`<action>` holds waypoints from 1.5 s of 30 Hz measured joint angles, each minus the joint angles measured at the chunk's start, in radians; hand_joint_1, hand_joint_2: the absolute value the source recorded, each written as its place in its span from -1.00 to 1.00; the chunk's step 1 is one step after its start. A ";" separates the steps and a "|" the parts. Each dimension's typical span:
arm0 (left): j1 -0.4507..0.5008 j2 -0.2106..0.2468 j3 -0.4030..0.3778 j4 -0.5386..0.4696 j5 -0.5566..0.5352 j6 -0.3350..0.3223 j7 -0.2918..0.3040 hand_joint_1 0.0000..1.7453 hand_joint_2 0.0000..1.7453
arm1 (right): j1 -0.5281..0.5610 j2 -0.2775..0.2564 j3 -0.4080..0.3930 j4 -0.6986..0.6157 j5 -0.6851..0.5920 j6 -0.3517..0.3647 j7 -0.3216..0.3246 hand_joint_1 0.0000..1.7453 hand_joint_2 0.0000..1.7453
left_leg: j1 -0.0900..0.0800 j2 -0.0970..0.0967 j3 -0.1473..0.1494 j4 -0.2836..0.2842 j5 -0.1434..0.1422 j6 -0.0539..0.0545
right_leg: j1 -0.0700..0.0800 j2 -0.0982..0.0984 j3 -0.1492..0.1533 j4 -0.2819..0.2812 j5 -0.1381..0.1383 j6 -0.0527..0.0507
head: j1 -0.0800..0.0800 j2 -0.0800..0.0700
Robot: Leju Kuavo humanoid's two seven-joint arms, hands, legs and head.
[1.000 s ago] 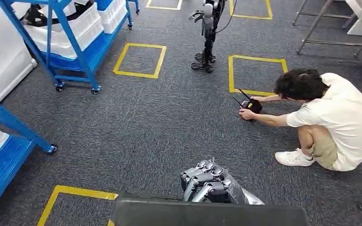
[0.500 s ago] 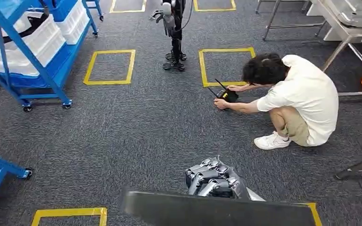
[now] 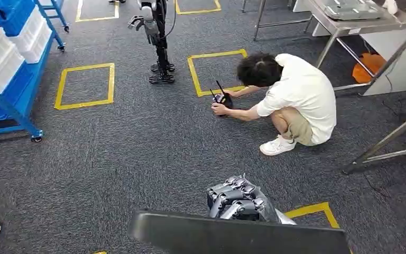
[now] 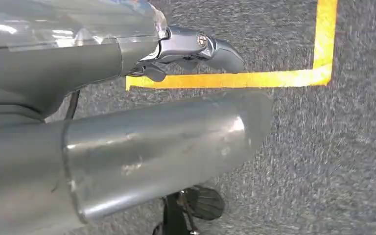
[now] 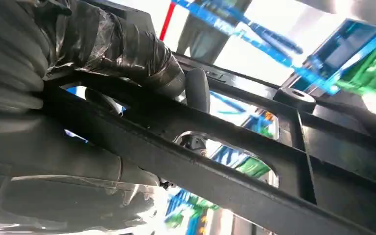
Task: Take the parts from the cabinet and place them on the table.
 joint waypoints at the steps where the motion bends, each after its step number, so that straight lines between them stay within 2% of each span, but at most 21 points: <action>1: 0.001 0.000 0.002 0.000 0.001 0.000 0.002 -1.00 -1.00 | 0.000 0.000 0.000 0.002 0.001 -0.001 0.001 0.92 1.00 | 0.000 0.016 0.000 0.001 -0.001 0.000 | -0.002 -0.002 -0.024 0.048 -0.009 0.003 | 0.000 0.000; 4: -0.003 -0.006 0.004 0.000 0.001 0.000 0.001 -1.00 -1.00 | 0.002 -0.003 -0.001 0.003 0.005 -0.009 0.000 0.92 1.00 | -0.001 0.053 0.007 0.001 -0.008 -0.007 | -0.007 -0.018 0.050 -0.089 0.083 0.004 | 0.000 0.000; 5: -0.004 -0.008 0.004 0.000 0.001 0.000 0.001 -1.00 -1.00 | 0.002 -0.004 -0.002 0.003 0.005 -0.013 0.000 0.92 1.00 | -0.001 0.063 0.013 0.001 -0.013 -0.011 | -0.005 -0.043 0.102 -0.182 0.120 0.001 | 0.000 0.000; 6: -0.003 -0.010 0.005 0.000 0.001 0.000 0.001 -1.00 -1.00 | 0.001 -0.004 -0.003 0.003 0.007 -0.016 -0.001 0.92 1.00 | -0.003 0.072 0.018 0.001 -0.017 -0.016 | 0.002 -0.096 0.135 -0.246 0.115 -0.004 | 0.000 0.000; 10: -0.009 -0.016 0.005 0.000 -0.005 0.002 0.000 -1.00 -1.00 | 0.007 -0.005 -0.008 0.002 0.014 -0.022 -0.006 0.92 1.00 | -0.008 0.111 0.030 0.001 -0.028 -0.037 | 0.018 -0.049 0.130 -0.250 0.117 -0.028 | 0.000 0.000; 11: -0.011 -0.017 0.005 0.000 -0.008 0.005 -0.002 -1.00 -1.00 | 0.015 -0.008 -0.011 -0.003 0.019 -0.024 -0.011 0.92 1.00 | -0.006 0.114 0.034 0.002 -0.035 -0.044 | 0.007 -0.038 0.137 -0.258 0.121 -0.036 | 0.000 0.000; 13: -0.010 -0.025 0.005 0.000 -0.009 0.012 -0.002 -1.00 -1.00 | 0.031 -0.018 -0.016 -0.022 0.020 -0.024 -0.019 0.92 1.00 | 0.001 0.017 -0.001 0.086 -0.095 -0.049 | 0.003 -0.022 0.140 -0.263 0.123 -0.048 | 0.000 0.000; 15: -0.002 -0.028 0.005 0.000 -0.009 0.017 -0.003 -1.00 -1.00 | 0.041 -0.025 -0.017 -0.033 0.020 -0.023 -0.023 0.92 1.00 | 0.001 -0.007 -0.084 0.257 -0.173 -0.051 | 0.005 0.005 0.140 -0.263 0.122 -0.051 | 0.000 0.000; 17: 0.002 -0.029 0.005 0.000 -0.008 0.019 -0.004 -1.00 -1.00 | 0.051 -0.032 -0.019 -0.036 0.020 -0.019 -0.023 0.92 1.00 | 0.001 -0.009 -0.131 0.331 -0.173 -0.050 | 0.008 0.033 0.141 -0.260 0.122 -0.052 | 0.000 0.000; 20: 0.001 -0.031 0.005 0.000 -0.008 0.019 -0.005 -1.00 -1.00 | 0.054 -0.037 -0.020 -0.043 0.020 -0.018 -0.022 0.92 1.00 | 0.001 -0.033 -0.044 0.112 -0.028 -0.040 | 0.006 0.078 0.147 -0.254 0.118 -0.048 | 0.000 0.000; 22: 0.002 -0.032 0.005 0.000 -0.008 0.019 -0.005 -1.00 -1.00 | 0.053 -0.039 -0.022 -0.045 0.020 -0.019 -0.022 0.92 1.00 | 0.006 -0.110 -0.009 0.020 -0.017 -0.036 | 0.008 0.099 0.140 -0.246 0.116 -0.039 | 0.000 0.000; 26: -0.003 -0.033 0.005 0.000 -0.009 0.019 -0.008 -1.00 -1.00 | 0.058 -0.043 -0.024 -0.050 0.020 -0.018 -0.021 0.92 1.00 | 0.005 -0.067 0.000 0.006 -0.006 -0.015 | 0.003 0.142 0.130 -0.257 0.128 -0.009 | 0.000 0.000; 28: -0.005 -0.035 0.005 0.000 -0.010 0.019 -0.011 -1.00 -1.00 | 0.056 -0.047 -0.026 -0.055 0.019 -0.018 -0.022 0.92 1.00 | 0.004 -0.041 0.004 -0.003 -0.001 -0.001 | 0.008 0.034 0.108 -0.199 0.082 -0.006 | 0.000 0.000; 30: 0.000 -0.035 0.005 0.000 -0.011 0.021 -0.011 -1.00 -1.00 | 0.058 -0.048 -0.028 -0.055 0.018 -0.018 -0.022 0.92 1.00 | -0.001 -0.010 0.004 -0.002 -0.002 0.003 | 0.003 0.001 0.030 -0.038 0.003 0.002 | 0.000 0.000; 32: 0.003 -0.035 0.005 0.000 -0.013 0.021 -0.011 -1.00 -1.00 | 0.061 -0.051 -0.031 -0.055 0.018 -0.018 -0.021 0.92 1.00 | -0.001 0.021 0.003 -0.002 -0.005 0.003 | -0.003 -0.003 -0.019 0.057 -0.015 0.008 | 0.000 0.000; 35: -0.001 -0.037 0.005 0.000 -0.016 0.021 -0.013 -1.00 -1.00 | 0.061 -0.056 -0.035 -0.056 0.018 -0.017 -0.021 0.92 1.00 | -0.001 0.056 0.013 -0.001 -0.013 -0.003 | -0.006 -0.027 0.079 -0.128 0.095 0.009 | 0.000 0.000; 36: -0.002 -0.038 0.005 0.000 -0.016 0.021 -0.013 -1.00 -1.00 | 0.060 -0.056 -0.038 -0.060 0.018 -0.017 -0.021 0.92 1.00 | -0.002 0.065 0.020 -0.001 -0.018 -0.008 | -0.004 -0.062 0.132 -0.222 0.129 0.003 | 0.000 0.000; 37: -0.002 -0.038 0.005 0.000 -0.018 0.021 -0.014 -1.00 -1.00 | 0.057 -0.057 -0.040 -0.061 0.016 -0.017 -0.020 0.92 1.00 | -0.010 0.073 0.022 0.002 -0.024 -0.016 | 0.011 -0.106 0.147 -0.257 0.111 -0.005 | 0.000 0.000; 41: -0.009 -0.040 0.005 0.000 -0.018 0.021 -0.011 -1.00 -1.00 | 0.056 -0.057 -0.050 -0.064 0.010 -0.019 -0.010 0.92 1.00 | -0.011 0.113 0.034 0.000 -0.033 -0.034 | 0.012 -0.051 0.141 -0.261 0.118 -0.027 | 0.000 0.000; 43: -0.011 -0.041 0.005 0.000 -0.014 0.021 -0.008 -1.00 -1.00 | 0.047 -0.057 -0.053 -0.066 0.007 -0.019 -0.005 0.92 1.00 | -0.001 0.033 0.017 0.049 -0.072 -0.044 | 0.002 -0.031 0.148 -0.271 0.125 -0.042 | 0.000 0.000; 45: -0.008 -0.039 0.006 0.000 -0.011 0.020 -0.002 -1.00 -1.00 | 0.031 -0.054 -0.053 -0.065 0.002 -0.019 0.004 0.92 1.00 | -0.001 -0.006 -0.059 0.205 -0.153 -0.048 | 0.002 -0.008 0.146 -0.270 0.125 -0.047 | 0.000 0.000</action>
